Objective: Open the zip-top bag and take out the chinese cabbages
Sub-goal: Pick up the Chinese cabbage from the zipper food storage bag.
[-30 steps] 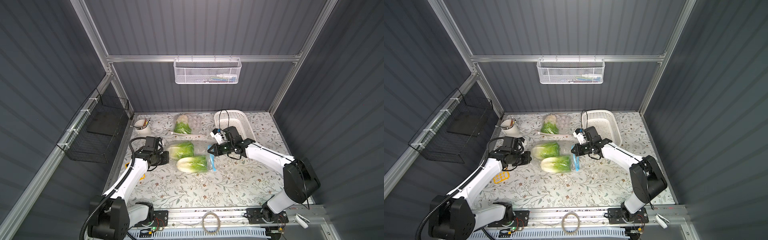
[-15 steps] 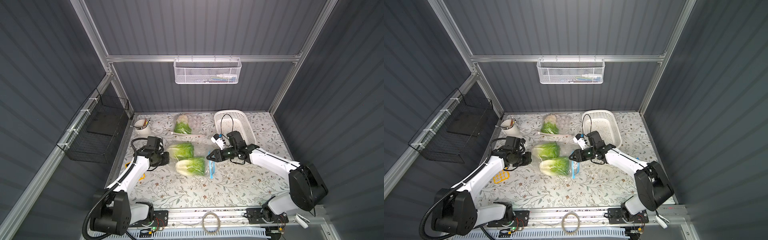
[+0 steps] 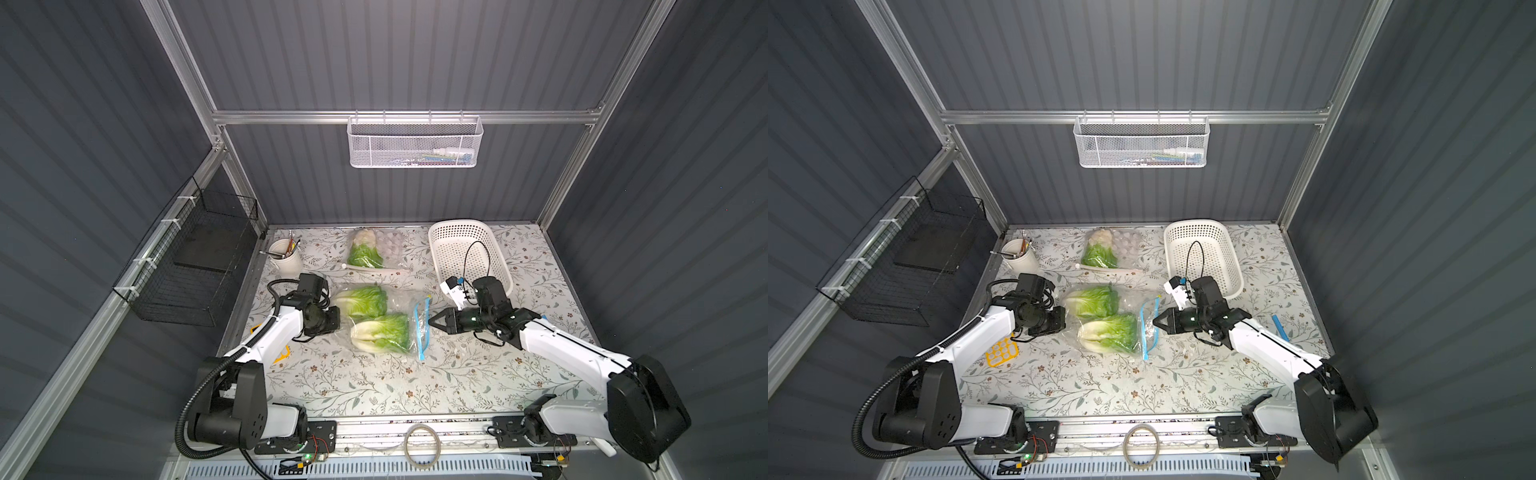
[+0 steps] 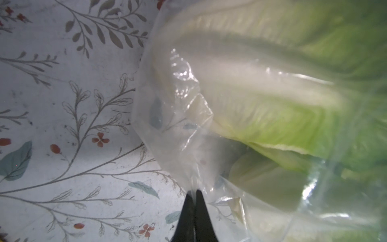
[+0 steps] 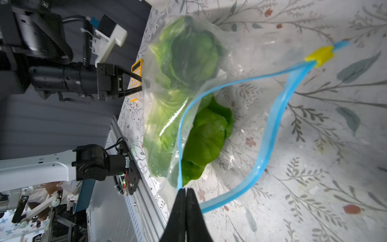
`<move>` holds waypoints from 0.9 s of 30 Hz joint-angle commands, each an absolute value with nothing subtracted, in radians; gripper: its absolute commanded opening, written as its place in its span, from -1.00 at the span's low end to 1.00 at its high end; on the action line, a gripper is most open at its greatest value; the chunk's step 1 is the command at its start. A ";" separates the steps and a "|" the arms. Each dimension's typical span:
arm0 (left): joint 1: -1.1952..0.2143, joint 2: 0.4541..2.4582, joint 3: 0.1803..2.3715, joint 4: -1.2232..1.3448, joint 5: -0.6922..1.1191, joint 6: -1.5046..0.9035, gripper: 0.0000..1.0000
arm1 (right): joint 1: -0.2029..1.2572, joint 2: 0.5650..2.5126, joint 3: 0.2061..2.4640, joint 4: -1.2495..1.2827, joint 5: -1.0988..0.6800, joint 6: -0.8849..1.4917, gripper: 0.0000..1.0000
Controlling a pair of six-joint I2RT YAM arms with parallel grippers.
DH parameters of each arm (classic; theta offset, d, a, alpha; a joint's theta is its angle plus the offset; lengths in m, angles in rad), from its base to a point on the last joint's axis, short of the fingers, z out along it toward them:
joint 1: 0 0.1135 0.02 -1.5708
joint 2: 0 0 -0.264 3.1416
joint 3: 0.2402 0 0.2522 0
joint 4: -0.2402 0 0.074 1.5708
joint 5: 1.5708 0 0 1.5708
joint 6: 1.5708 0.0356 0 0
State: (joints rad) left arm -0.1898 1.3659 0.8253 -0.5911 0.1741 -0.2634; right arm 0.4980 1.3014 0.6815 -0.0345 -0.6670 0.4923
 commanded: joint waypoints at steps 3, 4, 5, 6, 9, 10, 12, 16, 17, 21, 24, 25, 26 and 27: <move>-0.184 1.371 0.841 -0.616 0.199 -0.262 -1.00 | 0.496 1.412 0.676 0.147 -0.732 0.603 -1.00; -0.184 1.371 0.842 -0.617 0.199 -0.262 -1.00 | 0.495 1.431 0.677 0.169 -0.742 0.616 -1.00; -0.184 1.371 0.841 -0.617 0.199 -0.262 -1.00 | 0.496 1.451 0.678 0.195 -0.754 0.631 -1.00; -0.184 1.370 0.842 -0.618 0.199 -0.261 -1.00 | 0.496 1.470 0.680 0.218 -0.764 0.646 -1.00; -0.185 1.368 0.841 -0.617 0.205 -0.262 -1.00 | 0.498 1.515 0.678 0.290 -0.788 0.692 -1.00; -0.184 1.368 0.841 -0.617 0.207 -0.264 -1.00 | 0.499 1.527 0.675 0.307 -0.793 0.704 -0.98; -0.184 1.366 0.841 -0.617 0.210 -0.263 -1.00 | 0.503 1.550 0.675 0.334 -0.799 0.724 -0.94; -0.184 1.368 0.841 -0.616 0.213 -0.263 -1.00 | 0.522 1.587 0.683 0.358 -0.793 0.750 -0.88; -0.184 1.368 0.841 -0.616 0.213 -0.264 -1.00 | 0.526 1.594 0.684 0.360 -0.796 0.753 -0.86; -0.184 1.364 0.841 -0.619 0.210 -0.265 -1.00 | 0.552 1.606 0.690 0.360 -0.799 0.755 -0.57; -0.184 1.368 0.841 -0.618 0.211 -0.264 -1.00 | 0.559 1.605 0.683 0.365 -0.801 0.762 -0.47; -0.184 1.368 0.841 -0.617 0.213 -0.265 -1.00 | 0.560 1.602 0.679 0.372 -0.802 0.767 -0.43; -0.184 1.368 0.841 -0.617 0.213 -0.266 -1.00 | 0.559 1.599 0.675 0.378 -0.802 0.773 -0.38; -0.184 1.369 0.841 -0.617 0.214 -0.266 -1.00 | 0.559 1.595 0.671 0.385 -0.802 0.778 -0.33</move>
